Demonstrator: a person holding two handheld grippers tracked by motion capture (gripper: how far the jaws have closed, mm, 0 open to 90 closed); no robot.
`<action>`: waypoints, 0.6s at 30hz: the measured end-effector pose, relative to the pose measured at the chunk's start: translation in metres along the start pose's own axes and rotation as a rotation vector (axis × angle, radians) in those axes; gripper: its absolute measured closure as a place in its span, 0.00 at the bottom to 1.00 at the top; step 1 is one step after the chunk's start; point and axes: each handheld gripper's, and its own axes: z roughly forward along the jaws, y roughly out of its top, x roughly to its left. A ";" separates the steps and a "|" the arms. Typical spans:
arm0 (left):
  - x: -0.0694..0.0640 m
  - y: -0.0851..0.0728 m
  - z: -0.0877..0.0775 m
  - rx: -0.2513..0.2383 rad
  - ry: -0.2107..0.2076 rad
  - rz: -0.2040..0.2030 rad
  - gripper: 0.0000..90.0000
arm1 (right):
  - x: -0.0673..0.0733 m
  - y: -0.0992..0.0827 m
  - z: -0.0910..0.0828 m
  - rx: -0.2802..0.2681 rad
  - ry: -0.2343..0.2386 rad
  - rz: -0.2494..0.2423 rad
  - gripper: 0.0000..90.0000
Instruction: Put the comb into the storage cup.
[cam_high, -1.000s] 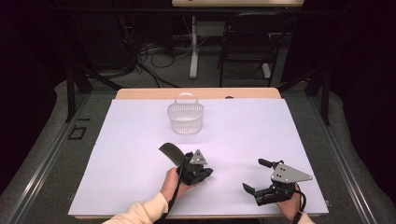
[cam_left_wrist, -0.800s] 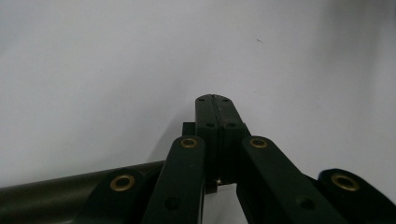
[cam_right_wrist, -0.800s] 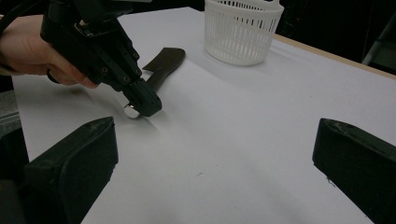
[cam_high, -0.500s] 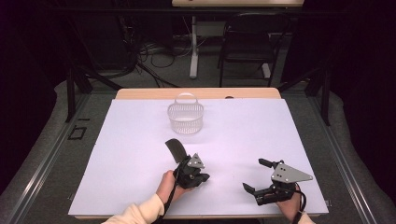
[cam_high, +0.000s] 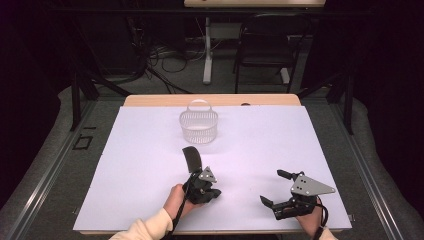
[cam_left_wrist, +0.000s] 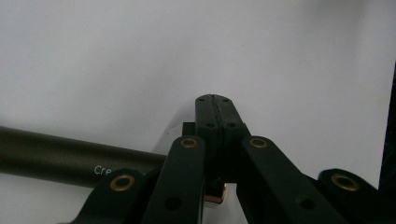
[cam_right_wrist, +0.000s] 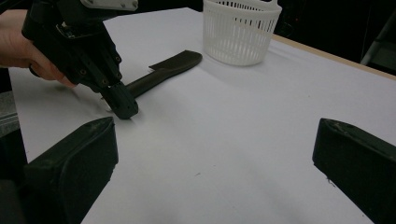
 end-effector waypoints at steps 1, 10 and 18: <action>0.000 -0.001 -0.001 -0.001 0.004 -0.002 1.00 | 0.000 0.000 0.000 0.001 -0.001 0.000 0.00; 0.000 -0.007 -0.007 0.005 0.009 -0.012 1.00 | 0.000 0.000 0.000 0.002 0.000 0.001 0.00; 0.002 -0.013 -0.013 0.011 0.013 -0.027 1.00 | 0.000 0.000 0.000 0.003 0.000 0.001 0.00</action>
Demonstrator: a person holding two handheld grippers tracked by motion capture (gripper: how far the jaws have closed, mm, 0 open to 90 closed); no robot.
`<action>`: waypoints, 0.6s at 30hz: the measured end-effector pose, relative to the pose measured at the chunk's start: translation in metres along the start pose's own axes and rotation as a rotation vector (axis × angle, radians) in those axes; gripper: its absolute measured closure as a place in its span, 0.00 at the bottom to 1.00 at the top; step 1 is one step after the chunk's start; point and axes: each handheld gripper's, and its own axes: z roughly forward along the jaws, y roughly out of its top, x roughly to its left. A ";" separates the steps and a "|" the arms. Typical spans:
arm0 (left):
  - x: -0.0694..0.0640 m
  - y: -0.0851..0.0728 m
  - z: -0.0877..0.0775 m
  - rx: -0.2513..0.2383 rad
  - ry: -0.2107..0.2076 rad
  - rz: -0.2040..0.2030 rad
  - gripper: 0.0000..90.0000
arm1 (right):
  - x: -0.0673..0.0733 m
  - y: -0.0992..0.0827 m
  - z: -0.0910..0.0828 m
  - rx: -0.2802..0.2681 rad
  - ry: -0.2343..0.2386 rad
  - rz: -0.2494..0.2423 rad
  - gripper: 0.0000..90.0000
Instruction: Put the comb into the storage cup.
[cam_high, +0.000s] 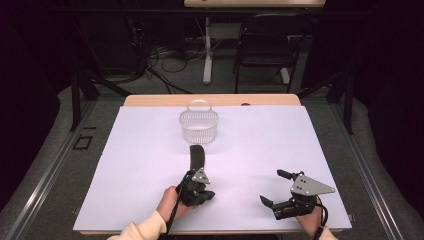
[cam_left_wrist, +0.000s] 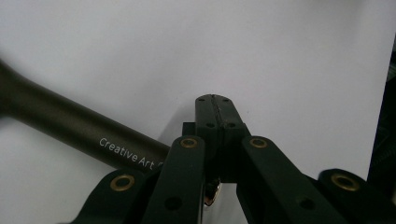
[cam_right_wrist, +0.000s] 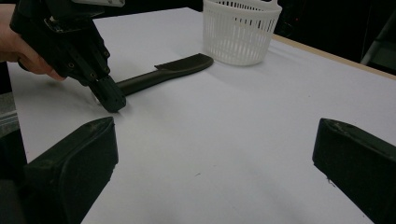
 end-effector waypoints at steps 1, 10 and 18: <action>0.000 -0.001 -0.001 0.007 0.002 0.002 1.00 | 0.000 0.000 0.000 0.000 0.000 0.000 0.00; 0.003 -0.008 -0.009 0.006 0.014 -0.009 1.00 | 0.000 0.000 0.000 0.000 0.000 0.000 0.00; 0.008 -0.015 -0.017 -0.001 0.036 -0.031 1.00 | 0.000 0.000 0.000 0.002 -0.001 0.000 0.00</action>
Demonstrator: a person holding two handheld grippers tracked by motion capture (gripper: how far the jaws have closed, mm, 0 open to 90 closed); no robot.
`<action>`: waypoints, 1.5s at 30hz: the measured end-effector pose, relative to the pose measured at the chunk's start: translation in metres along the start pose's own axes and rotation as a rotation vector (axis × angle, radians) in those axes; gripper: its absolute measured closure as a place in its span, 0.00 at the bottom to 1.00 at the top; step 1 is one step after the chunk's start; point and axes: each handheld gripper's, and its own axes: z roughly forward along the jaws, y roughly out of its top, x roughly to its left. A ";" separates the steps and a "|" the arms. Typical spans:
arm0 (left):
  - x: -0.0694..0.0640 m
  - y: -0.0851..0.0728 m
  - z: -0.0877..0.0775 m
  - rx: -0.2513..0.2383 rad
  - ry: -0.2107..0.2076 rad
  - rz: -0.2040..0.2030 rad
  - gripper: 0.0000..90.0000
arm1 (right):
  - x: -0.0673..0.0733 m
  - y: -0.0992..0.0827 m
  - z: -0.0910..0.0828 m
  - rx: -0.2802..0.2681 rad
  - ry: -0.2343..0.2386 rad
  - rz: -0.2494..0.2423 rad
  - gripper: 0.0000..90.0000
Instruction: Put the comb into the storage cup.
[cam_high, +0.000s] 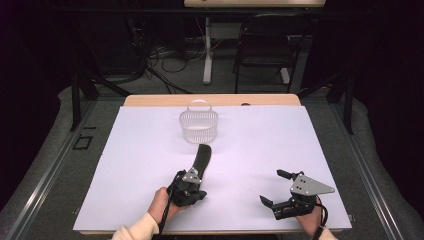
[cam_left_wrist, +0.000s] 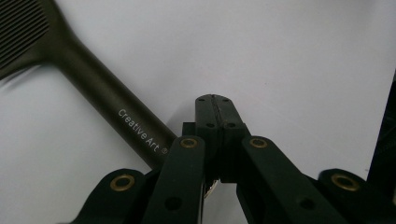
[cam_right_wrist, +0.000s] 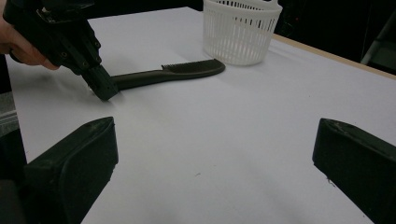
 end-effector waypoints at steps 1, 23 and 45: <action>0.000 -0.001 -0.001 0.004 0.015 0.000 1.00 | 0.000 0.000 0.000 0.000 0.000 0.000 0.00; 0.014 -0.008 -0.012 -0.002 0.061 -0.028 1.00 | 0.000 0.000 0.000 0.002 0.001 -0.001 0.00; 0.029 -0.013 -0.018 -0.005 0.118 -0.063 1.00 | 0.000 0.000 0.001 0.006 0.001 0.000 0.00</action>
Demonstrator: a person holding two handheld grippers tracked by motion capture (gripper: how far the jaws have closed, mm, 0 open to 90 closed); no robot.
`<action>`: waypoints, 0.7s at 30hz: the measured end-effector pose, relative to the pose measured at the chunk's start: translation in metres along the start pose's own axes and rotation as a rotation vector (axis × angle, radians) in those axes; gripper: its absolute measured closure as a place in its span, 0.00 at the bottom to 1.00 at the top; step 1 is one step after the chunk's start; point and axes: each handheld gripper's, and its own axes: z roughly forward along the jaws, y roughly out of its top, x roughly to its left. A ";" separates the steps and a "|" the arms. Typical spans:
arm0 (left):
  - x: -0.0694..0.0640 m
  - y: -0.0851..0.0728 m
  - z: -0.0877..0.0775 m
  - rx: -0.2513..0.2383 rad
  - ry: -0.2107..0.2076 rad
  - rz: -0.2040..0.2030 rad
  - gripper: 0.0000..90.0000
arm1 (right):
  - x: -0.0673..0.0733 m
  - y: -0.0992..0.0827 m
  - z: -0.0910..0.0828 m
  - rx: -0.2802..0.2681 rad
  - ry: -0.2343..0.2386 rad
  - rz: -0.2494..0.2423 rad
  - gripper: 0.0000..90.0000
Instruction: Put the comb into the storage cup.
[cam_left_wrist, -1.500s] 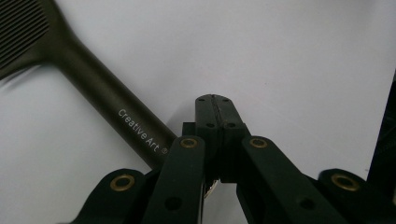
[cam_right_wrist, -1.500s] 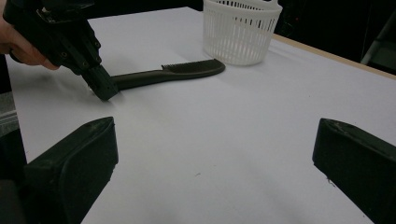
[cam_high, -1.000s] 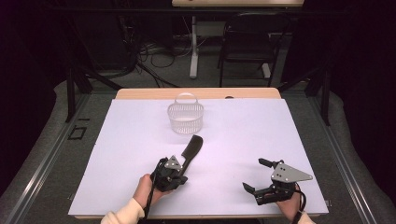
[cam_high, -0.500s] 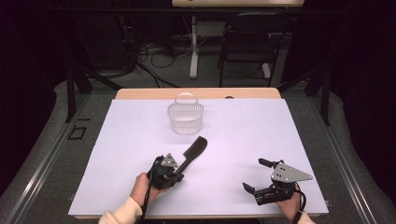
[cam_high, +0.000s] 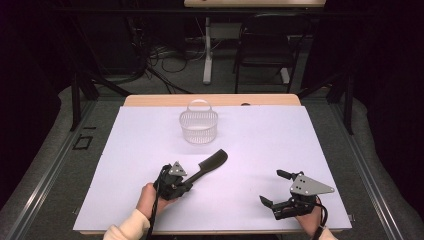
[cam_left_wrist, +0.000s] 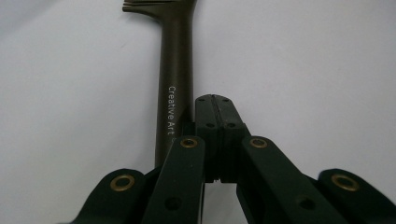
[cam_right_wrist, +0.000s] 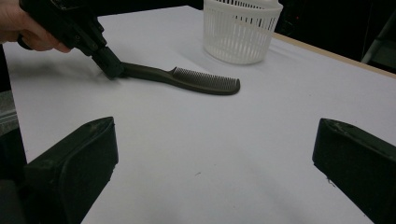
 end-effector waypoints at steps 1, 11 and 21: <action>0.001 0.000 0.000 0.000 0.002 0.000 1.00 | 0.000 0.000 0.000 0.001 0.000 -0.001 0.00; 0.008 -0.001 -0.001 -0.002 0.029 -0.010 1.00 | 0.000 0.000 0.000 0.002 0.000 0.002 0.00; 0.010 0.000 -0.004 -0.016 0.019 -0.014 1.00 | 0.000 0.000 0.001 0.004 0.002 0.006 0.00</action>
